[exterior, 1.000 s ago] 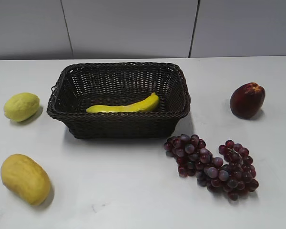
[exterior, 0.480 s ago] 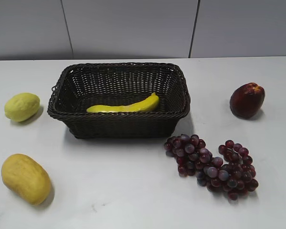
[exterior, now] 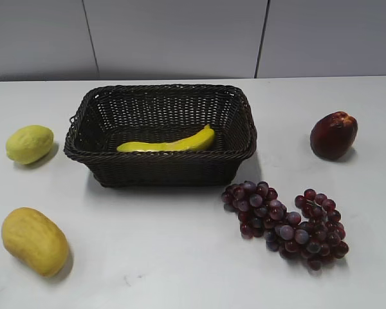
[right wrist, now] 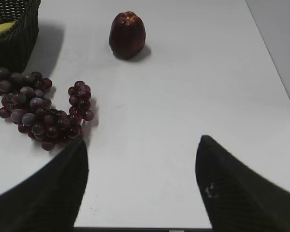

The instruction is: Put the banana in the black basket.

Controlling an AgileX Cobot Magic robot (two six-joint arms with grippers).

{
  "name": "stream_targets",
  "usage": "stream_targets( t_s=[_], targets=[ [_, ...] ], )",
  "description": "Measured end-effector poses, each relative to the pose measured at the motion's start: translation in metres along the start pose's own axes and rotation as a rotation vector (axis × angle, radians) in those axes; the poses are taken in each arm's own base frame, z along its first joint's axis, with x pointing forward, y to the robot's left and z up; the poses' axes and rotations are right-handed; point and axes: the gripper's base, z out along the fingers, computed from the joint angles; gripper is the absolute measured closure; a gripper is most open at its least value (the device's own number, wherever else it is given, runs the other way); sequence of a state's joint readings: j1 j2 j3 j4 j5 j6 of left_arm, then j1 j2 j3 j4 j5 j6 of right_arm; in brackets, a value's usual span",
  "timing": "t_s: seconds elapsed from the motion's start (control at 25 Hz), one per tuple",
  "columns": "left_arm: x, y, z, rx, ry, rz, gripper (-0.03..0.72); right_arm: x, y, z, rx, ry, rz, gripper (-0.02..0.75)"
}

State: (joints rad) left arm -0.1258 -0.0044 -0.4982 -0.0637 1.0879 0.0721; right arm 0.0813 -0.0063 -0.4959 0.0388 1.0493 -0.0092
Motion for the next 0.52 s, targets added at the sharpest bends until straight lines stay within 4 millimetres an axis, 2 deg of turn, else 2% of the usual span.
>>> stream_targets(
  t_s=[0.2,0.52],
  targets=[
    [-0.0002,-0.0005,0.0002,-0.066,-0.001,-0.036,0.168,0.0,0.0,0.0,0.0,0.0,0.0,0.183],
    [-0.0002,-0.0005,0.0003,-0.072,-0.001,-0.039,0.235,0.0,0.0,0.0,0.0,0.0,0.0,0.183]
  ],
)
